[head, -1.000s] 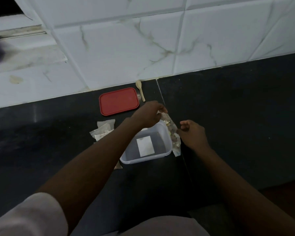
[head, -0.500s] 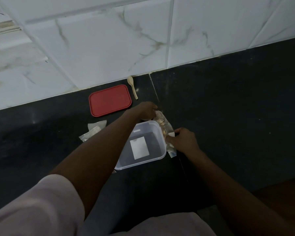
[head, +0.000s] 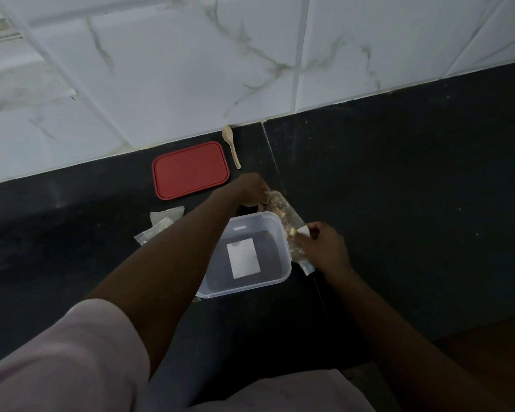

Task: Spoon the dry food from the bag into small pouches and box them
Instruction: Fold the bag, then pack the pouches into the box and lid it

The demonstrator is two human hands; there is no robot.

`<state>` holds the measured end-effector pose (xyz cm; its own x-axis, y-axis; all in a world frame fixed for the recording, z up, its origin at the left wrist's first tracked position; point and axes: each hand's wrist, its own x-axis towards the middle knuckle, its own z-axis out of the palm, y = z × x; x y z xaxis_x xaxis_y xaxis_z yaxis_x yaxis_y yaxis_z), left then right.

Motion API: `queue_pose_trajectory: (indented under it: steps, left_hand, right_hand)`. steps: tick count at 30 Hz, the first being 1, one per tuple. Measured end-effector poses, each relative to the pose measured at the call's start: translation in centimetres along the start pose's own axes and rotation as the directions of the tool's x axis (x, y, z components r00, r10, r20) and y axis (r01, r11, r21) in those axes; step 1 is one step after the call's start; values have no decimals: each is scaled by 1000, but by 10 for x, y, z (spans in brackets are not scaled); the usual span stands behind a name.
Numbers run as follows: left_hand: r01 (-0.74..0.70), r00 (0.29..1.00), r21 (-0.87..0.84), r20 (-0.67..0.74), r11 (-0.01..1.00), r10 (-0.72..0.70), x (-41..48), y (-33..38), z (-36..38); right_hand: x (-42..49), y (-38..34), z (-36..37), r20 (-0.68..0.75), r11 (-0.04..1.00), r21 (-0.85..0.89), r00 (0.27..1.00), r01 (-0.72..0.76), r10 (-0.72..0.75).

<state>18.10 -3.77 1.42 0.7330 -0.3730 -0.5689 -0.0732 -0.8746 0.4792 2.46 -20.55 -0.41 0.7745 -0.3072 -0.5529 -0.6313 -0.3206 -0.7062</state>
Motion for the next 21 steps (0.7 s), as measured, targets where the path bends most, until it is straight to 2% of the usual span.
queue_pose_trajectory:
  steps: [4, 9, 13, 17, 21]
  left_hand:
    - [-9, 999, -63, -43, 998, 6, 1, -3, -2]
    - [-41, 994, -169, -102, 985, 24, -9, -3, -16]
    - [-84, 977, -269, -209, 960, 27, -30, -7, -40]
    - [-134, 955, -497, -295, 858, -22, -64, -16, -57]
    - [-169, 909, -613, -399, 772, -118, -102, -31, -66]
  right_hand:
    - [1, -1, -6, -34, 964, 260, 997, -54, 65]
    - [-2, -22, -22, -11, 881, 465, 994, -91, 109]
    - [-12, -49, -35, 29, 810, 581, 996, -86, 85]
    - [-19, -68, -36, 122, 731, 667, 989, -142, 81]
    - [-27, -78, -32, 249, 580, 793, 968, -185, -32]
